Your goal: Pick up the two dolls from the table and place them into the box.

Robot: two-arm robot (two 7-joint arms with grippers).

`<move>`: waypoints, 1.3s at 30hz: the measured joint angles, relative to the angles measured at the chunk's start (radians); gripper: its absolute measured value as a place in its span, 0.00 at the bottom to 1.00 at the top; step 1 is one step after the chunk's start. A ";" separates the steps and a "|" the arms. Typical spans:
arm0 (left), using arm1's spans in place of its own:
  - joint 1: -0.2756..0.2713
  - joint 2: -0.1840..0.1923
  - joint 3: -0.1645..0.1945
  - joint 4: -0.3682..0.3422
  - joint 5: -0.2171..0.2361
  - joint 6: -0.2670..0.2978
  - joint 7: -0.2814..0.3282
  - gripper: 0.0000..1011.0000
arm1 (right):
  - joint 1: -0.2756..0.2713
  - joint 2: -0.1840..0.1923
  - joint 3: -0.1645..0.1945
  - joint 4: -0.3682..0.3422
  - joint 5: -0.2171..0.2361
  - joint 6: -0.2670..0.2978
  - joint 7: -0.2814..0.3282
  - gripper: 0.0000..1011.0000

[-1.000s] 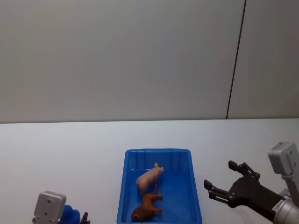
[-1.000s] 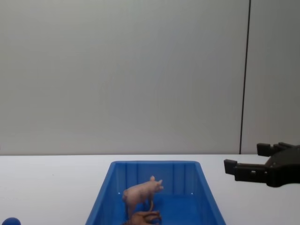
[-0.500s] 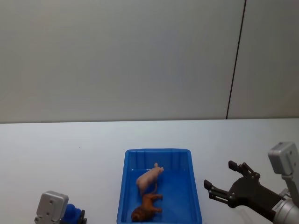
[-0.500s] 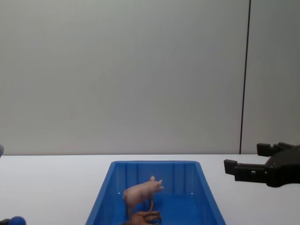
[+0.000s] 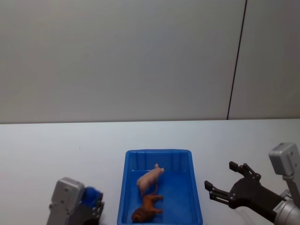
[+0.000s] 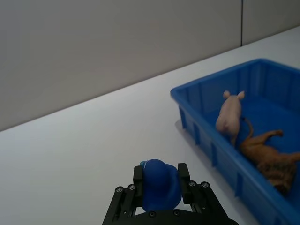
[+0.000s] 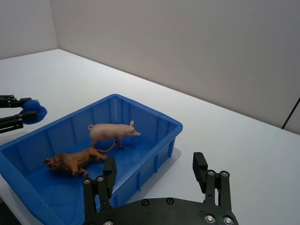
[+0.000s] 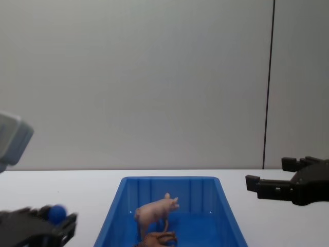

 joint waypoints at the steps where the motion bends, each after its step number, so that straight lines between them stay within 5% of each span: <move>1: -0.006 -0.005 0.001 0.000 0.004 -0.003 -0.007 0.43 | 0.000 0.000 0.000 0.000 0.000 0.000 0.000 0.99; 15: -0.120 -0.115 0.036 0.027 0.095 -0.064 -0.166 0.35 | 0.000 0.000 0.000 0.000 0.000 0.000 0.000 0.99; 35: -0.218 -0.215 0.066 0.089 0.136 -0.081 -0.300 0.99 | 0.000 0.000 0.000 0.000 0.000 0.000 0.000 0.99; 39: -0.225 -0.220 0.066 0.093 0.134 -0.085 -0.309 0.99 | 0.000 0.000 0.000 0.000 0.000 0.000 0.000 0.99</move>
